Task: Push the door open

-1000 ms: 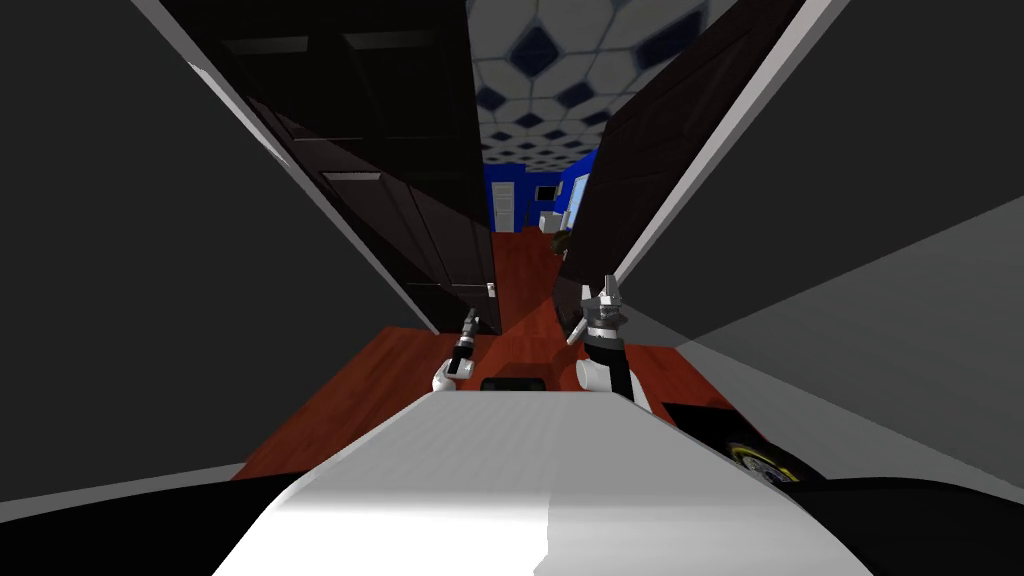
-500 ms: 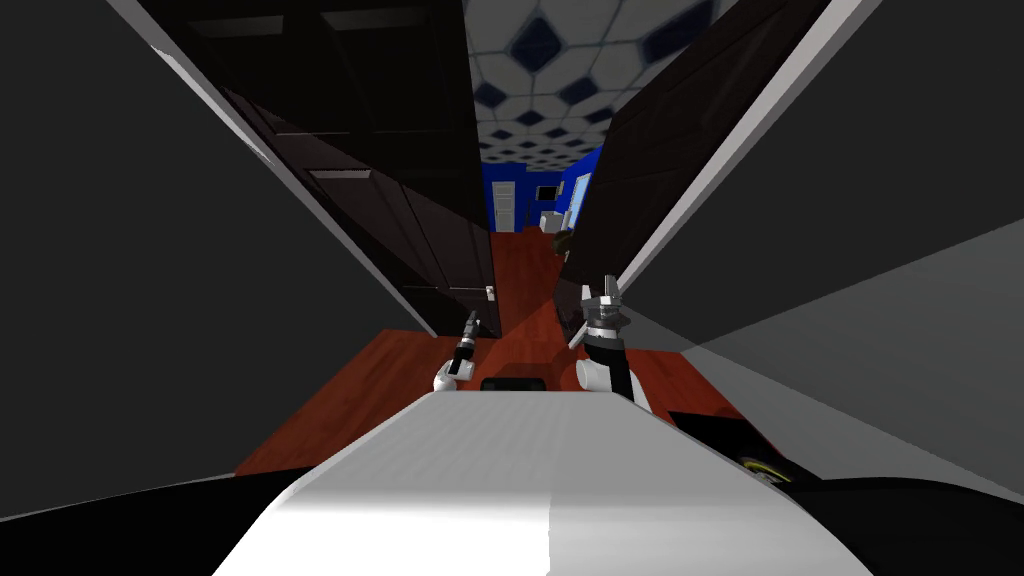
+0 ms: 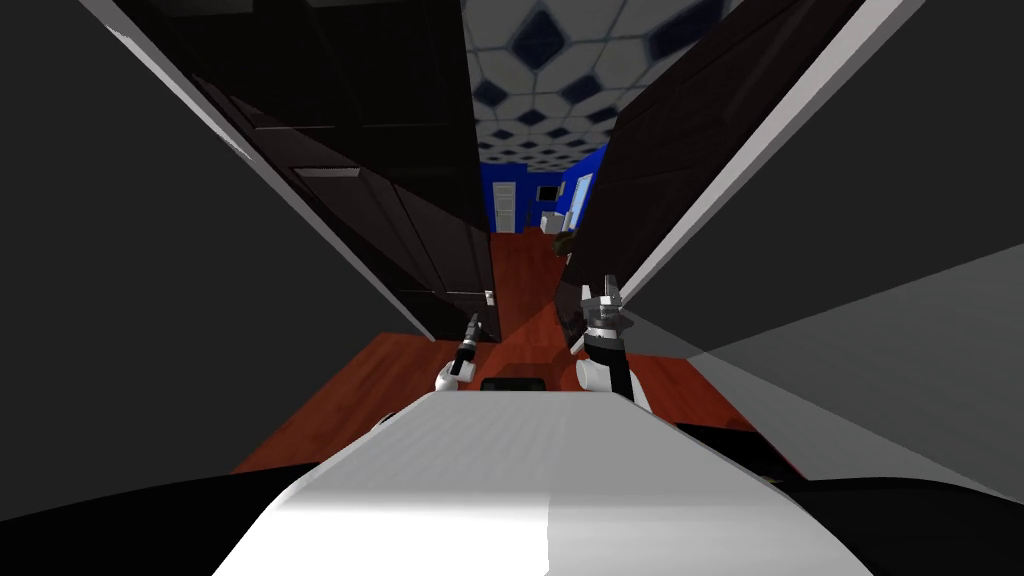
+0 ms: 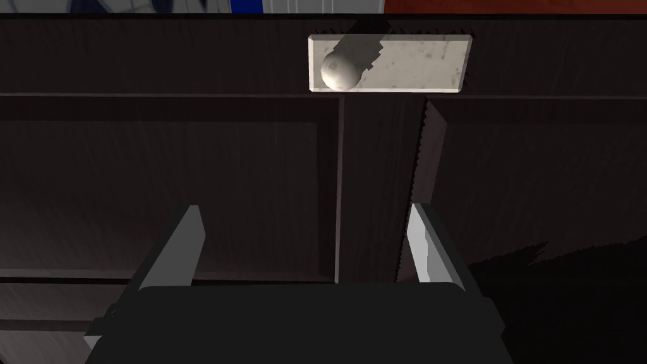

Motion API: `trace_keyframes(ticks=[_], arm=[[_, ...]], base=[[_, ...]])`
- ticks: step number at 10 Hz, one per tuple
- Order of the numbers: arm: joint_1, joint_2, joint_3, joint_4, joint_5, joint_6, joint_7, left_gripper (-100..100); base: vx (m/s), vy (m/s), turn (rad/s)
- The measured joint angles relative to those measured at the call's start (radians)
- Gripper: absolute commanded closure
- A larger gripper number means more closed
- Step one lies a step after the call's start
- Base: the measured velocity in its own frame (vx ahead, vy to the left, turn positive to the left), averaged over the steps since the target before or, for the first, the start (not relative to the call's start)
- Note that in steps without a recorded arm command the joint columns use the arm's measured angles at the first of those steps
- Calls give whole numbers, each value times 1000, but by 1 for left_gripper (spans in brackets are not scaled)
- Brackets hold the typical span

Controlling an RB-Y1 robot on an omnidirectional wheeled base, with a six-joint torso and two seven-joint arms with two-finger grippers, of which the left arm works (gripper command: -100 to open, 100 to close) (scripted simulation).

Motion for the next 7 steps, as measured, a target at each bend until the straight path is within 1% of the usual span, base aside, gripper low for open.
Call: trace_keyframes(ticks=[2,4,5,7], arm=[[-17,-1,1,44,-1,-9,5,-100],[-24,-2,0,63,-3,-7,9,-100],[-25,-3,0,65,-3,-7,9,-100],[-27,0,4,69,-1,-8,7,-100]], base=[[128,-12,7],[69,-4,3],[104,-7,-20],[195,-13,-28]])
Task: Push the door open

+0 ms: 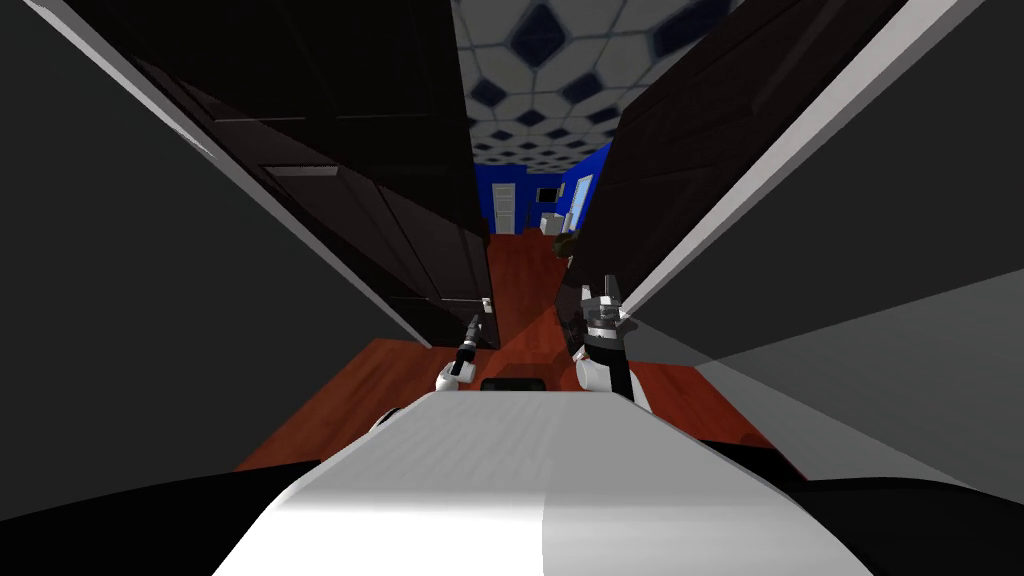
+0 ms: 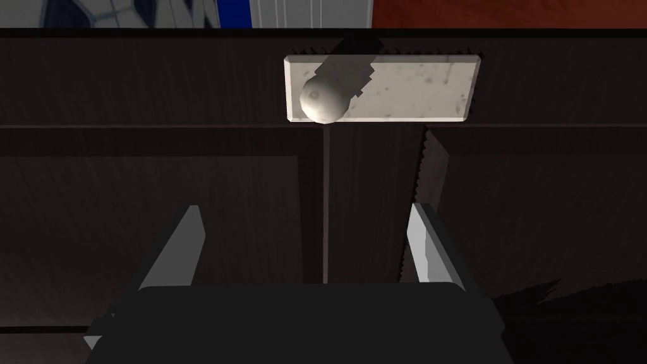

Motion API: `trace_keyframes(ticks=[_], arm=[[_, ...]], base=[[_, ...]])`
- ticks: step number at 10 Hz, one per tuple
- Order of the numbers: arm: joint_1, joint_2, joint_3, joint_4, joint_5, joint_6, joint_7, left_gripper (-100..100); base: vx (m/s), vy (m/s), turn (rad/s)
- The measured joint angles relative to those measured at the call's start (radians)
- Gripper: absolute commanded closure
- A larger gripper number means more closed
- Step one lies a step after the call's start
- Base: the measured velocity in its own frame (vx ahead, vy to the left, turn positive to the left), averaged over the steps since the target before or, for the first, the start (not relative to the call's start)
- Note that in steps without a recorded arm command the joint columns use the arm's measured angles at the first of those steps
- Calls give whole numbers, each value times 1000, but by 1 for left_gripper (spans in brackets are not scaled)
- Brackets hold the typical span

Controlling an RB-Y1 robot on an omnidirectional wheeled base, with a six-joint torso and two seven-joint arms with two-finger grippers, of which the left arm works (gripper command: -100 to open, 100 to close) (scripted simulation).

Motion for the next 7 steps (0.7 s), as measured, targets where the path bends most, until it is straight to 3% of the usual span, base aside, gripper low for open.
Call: trace_keyframes(ticks=[7], arm=[[-7,-4,15,13,7,0,-10,-100]], base=[[197,-14,-25]])
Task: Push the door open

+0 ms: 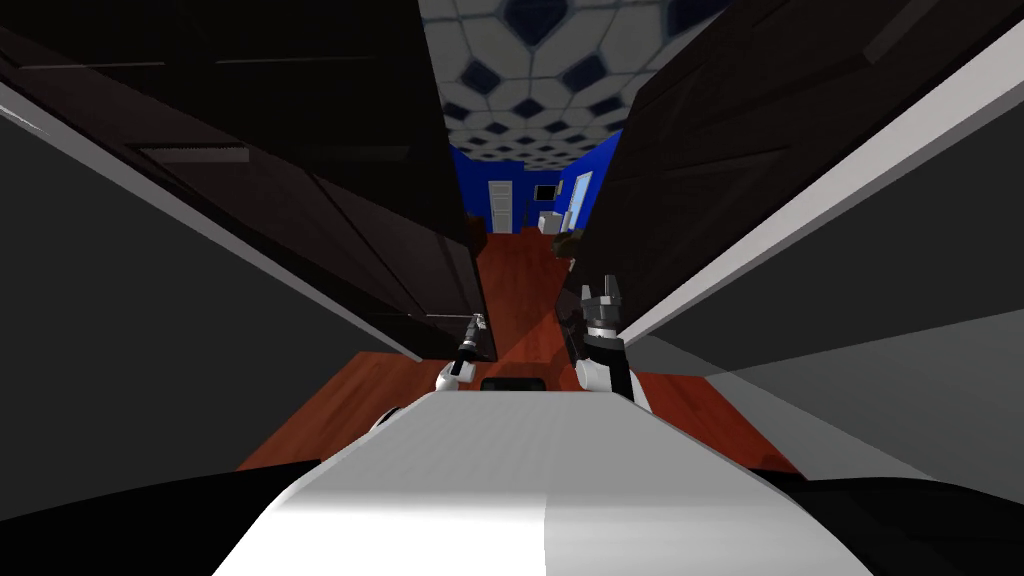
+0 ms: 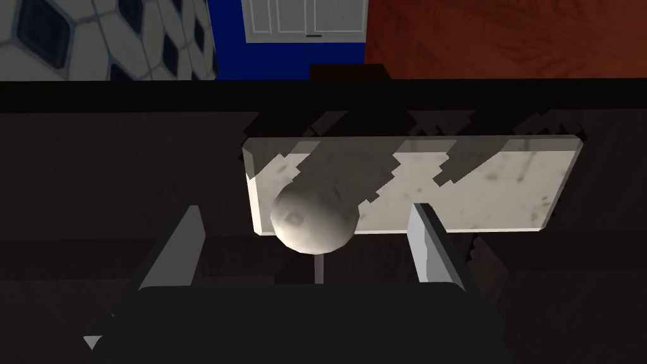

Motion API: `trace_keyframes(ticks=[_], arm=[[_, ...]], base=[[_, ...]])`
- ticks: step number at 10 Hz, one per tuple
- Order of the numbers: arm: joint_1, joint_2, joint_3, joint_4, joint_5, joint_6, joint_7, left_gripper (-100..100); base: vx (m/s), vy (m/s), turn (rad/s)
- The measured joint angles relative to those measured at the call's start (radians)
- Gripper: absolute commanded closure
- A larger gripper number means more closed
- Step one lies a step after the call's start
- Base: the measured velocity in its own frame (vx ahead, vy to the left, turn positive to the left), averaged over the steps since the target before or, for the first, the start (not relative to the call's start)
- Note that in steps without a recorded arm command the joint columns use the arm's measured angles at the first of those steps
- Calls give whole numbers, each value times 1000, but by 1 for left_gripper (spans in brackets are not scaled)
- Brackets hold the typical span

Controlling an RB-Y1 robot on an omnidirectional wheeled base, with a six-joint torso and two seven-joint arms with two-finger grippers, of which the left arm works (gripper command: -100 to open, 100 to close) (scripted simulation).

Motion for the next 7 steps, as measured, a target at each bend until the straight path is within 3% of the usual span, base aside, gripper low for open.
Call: trace_keyframes(ticks=[1,2,7], arm=[[0,-2,2,1,1,0,-1,-100],[1,-3,1,2,1,-1,-2,100],[1,-3,1,3,0,2,-2,100]], base=[[71,-5,10],[-15,-1,-7],[-11,1,-2]])
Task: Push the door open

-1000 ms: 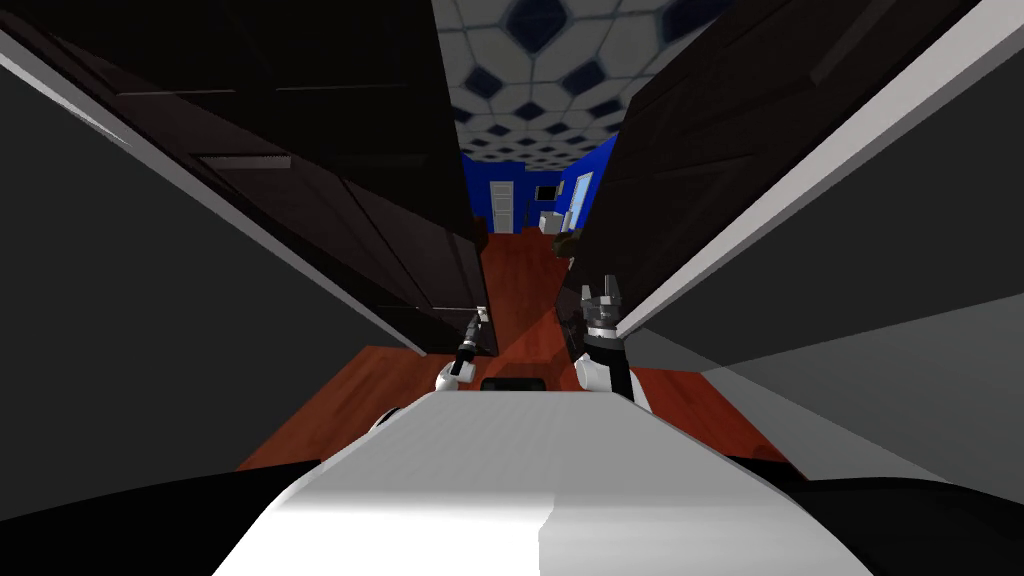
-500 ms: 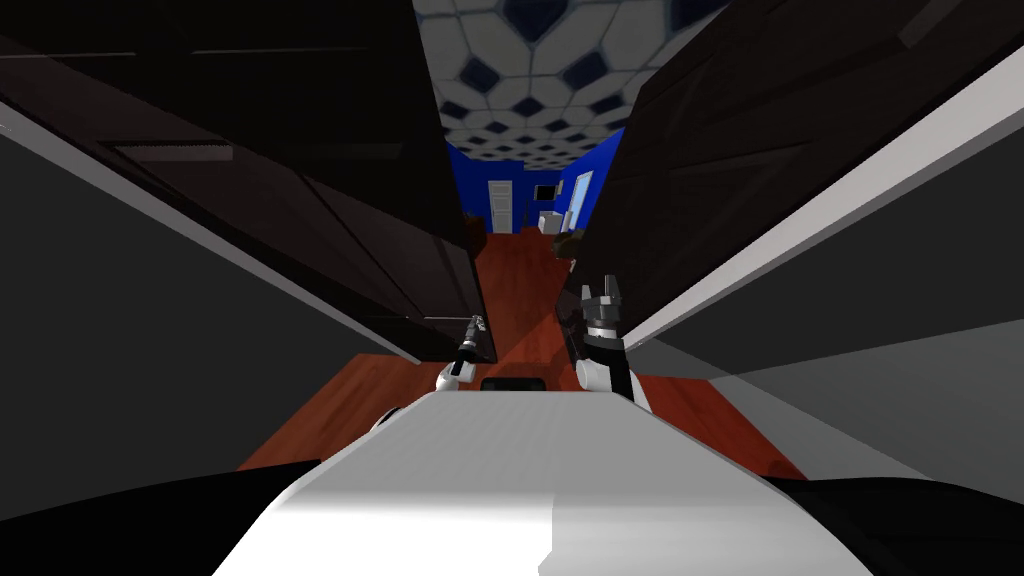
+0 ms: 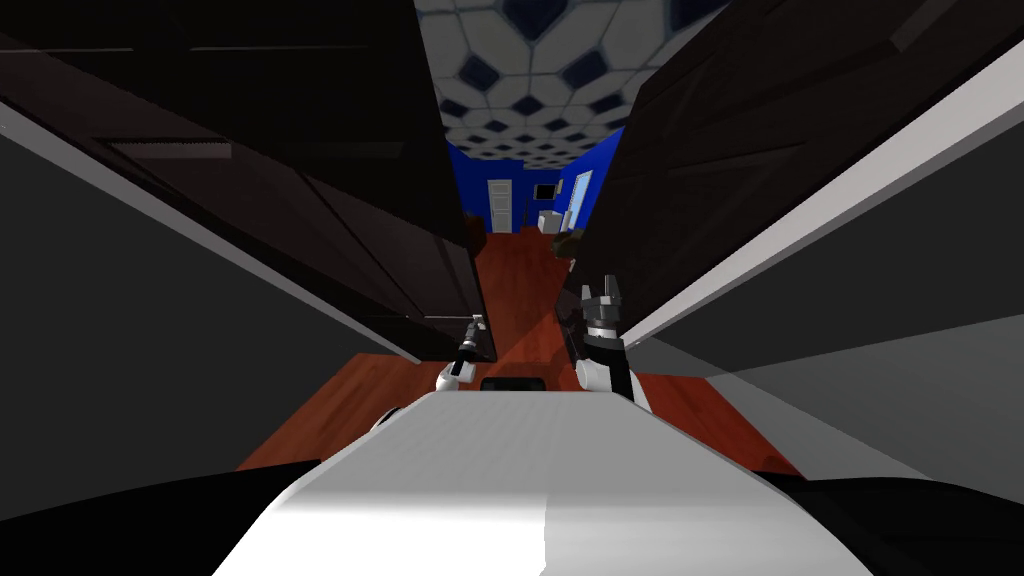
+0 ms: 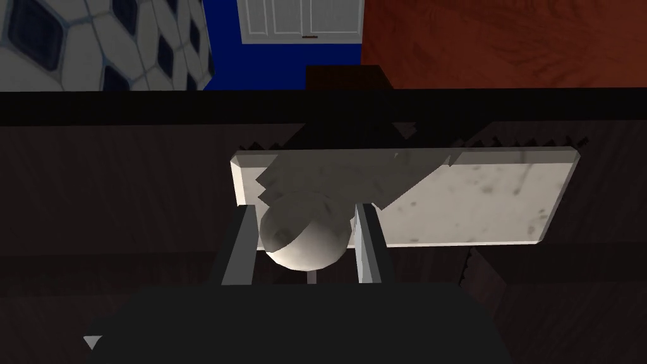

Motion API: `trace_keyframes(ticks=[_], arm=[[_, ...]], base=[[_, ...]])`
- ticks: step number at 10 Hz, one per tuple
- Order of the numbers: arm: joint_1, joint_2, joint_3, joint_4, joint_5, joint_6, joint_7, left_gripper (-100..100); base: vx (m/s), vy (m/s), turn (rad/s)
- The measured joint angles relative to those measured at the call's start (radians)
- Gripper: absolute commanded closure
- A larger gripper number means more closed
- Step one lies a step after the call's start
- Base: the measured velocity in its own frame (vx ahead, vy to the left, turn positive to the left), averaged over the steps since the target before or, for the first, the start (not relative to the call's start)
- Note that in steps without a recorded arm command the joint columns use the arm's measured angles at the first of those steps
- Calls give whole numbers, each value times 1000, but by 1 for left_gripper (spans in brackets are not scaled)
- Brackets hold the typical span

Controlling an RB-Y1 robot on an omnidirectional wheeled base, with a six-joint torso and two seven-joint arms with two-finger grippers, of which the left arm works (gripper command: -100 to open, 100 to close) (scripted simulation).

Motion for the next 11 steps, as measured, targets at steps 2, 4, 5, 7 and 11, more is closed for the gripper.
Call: trace_keyframes(ticks=[2,4,5,7,11], arm=[[-2,-2,5,14,3,-3,-3,100],[11,-3,14,0,8,10,-10,100],[1,1,23,12,13,5,-10,100],[9,4,35,-6,20,11,-13,100],[2,4,73,9,39,1,-31,100]], base=[[125,-40,38],[169,-58,41],[199,-45,33],[198,-47,42],[184,-60,55]])
